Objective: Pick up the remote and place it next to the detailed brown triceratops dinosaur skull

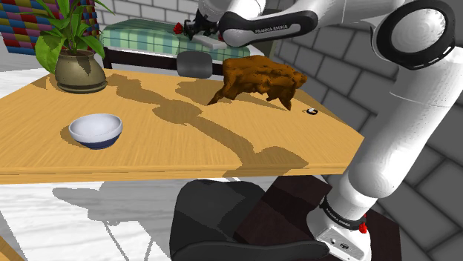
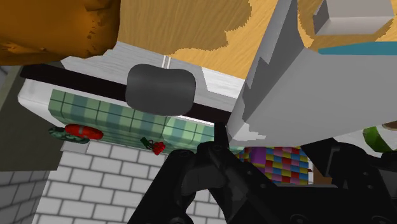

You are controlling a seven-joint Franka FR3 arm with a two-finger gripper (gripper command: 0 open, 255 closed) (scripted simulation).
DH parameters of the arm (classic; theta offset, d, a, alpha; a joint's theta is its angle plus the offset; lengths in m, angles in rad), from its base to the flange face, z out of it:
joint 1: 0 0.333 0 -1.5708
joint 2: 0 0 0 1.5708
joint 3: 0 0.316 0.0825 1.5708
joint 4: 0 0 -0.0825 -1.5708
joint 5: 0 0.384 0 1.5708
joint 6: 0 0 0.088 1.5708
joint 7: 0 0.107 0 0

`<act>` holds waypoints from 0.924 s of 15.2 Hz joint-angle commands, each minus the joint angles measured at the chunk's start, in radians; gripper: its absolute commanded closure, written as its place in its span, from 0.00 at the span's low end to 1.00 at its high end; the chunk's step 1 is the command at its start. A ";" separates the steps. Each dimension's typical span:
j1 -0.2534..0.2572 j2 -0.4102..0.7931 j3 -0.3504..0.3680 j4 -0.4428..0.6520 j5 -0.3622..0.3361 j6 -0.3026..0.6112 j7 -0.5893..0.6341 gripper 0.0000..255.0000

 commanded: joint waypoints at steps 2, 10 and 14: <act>-0.001 0.000 -0.005 -0.034 -0.027 0.028 0.034 1.00; 0.001 0.016 -0.018 -0.106 -0.112 0.094 0.132 1.00; 0.003 0.029 -0.026 -0.135 -0.161 0.123 0.187 1.00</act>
